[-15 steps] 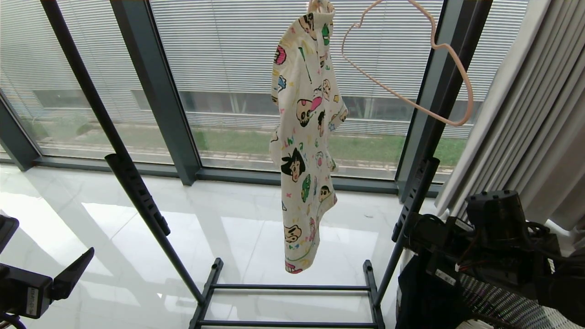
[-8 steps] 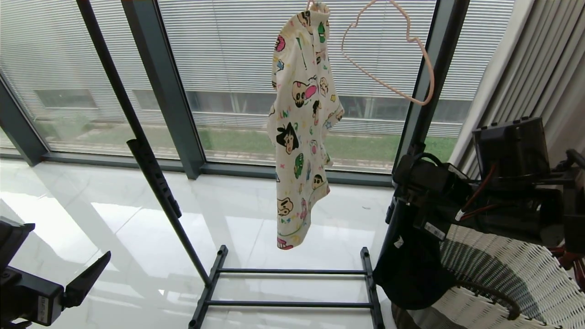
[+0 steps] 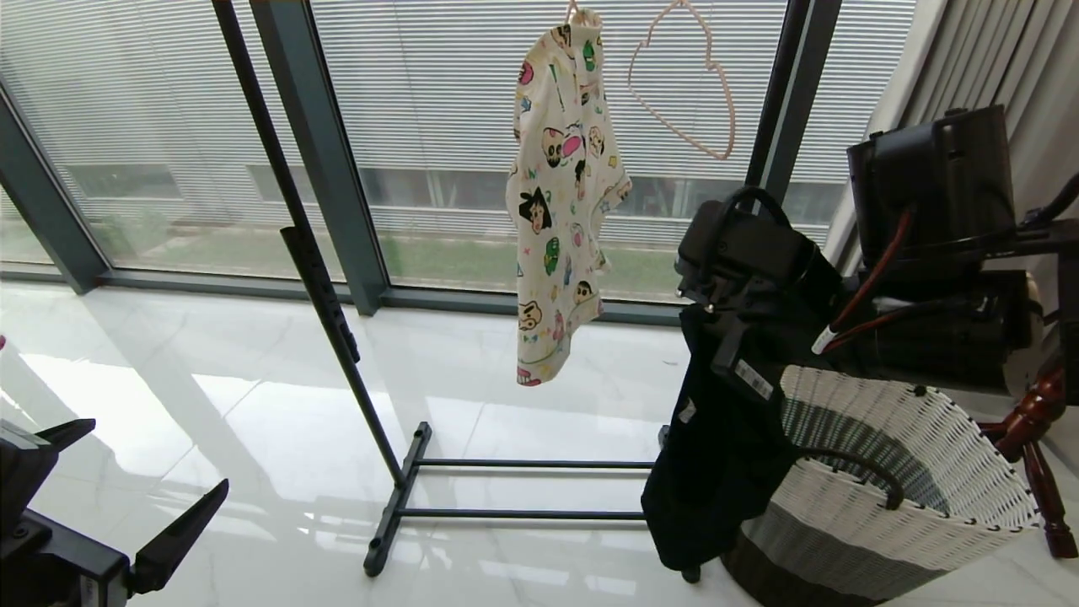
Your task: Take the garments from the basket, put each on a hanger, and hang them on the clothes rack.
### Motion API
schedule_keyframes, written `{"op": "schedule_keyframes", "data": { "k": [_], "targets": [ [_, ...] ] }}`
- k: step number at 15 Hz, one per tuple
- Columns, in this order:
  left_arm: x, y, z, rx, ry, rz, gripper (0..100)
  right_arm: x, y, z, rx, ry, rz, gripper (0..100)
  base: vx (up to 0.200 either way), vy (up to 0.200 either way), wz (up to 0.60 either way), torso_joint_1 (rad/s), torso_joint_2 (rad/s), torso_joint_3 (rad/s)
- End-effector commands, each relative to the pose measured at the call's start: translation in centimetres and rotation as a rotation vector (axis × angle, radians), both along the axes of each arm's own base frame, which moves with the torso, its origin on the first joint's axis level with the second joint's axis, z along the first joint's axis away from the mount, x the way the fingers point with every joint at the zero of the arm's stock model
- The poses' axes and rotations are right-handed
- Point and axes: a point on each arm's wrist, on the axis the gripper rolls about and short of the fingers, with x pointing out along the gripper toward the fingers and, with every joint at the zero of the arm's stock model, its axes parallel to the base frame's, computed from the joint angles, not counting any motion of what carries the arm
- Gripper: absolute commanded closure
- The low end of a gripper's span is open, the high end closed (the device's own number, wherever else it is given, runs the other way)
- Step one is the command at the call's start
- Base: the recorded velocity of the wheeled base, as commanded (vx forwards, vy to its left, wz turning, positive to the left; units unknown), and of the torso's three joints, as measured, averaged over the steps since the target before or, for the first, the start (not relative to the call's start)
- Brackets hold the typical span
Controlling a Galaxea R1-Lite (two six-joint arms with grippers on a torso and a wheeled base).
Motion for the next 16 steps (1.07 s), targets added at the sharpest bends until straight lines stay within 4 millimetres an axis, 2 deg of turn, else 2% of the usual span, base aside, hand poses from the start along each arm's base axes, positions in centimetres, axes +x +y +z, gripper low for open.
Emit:
{"op": "schedule_keyframes", "data": {
  "k": [1,2,4,7,9,13,16],
  "targets": [
    [-0.3,-0.3,0.2,-0.003,-0.017,-0.037,0,0.4,1.6,0.1,0.005,-0.005,0.026,100,-0.2,0.0,0.0,0.002,0.0,0.002],
    [-0.4,-0.7,0.3,-0.025,-0.023,-0.088,0,0.5,2.1,0.4,0.012,-0.011,0.033,100,0.0,0.0,0.0,0.0,0.0,0.0],
    [-0.4,-2.4,1.5,-0.227,-0.007,-0.253,0,0.7,2.8,0.8,0.026,-0.022,0.042,100,0.0,0.0,0.0,0.0,0.0,0.0],
    [1.0,-5.1,2.9,-0.341,0.071,-0.413,0,0.9,3.6,1.6,0.052,-0.043,0.056,100,0.0,0.0,0.0,0.0,0.0,0.0],
    [2.5,-8.6,3.9,-0.414,0.172,-0.542,0,0.9,4.0,2.3,0.08,-0.054,0.058,100,0.0,0.0,0.0,0.0,0.0,0.0],
    [7.2,-14.8,2.2,-0.361,0.348,-0.571,0,-0.8,4.7,3.0,0.153,-0.017,0.09,100,0.0,0.0,0.0,0.0,0.0,0.0],
    [10.3,-18.3,0.6,-0.325,0.416,-0.566,0,-1.8,5.0,3.4,0.175,-0.01,0.117,100,0.0,0.0,0.0,0.0,0.0,0.0]
  ]
}}
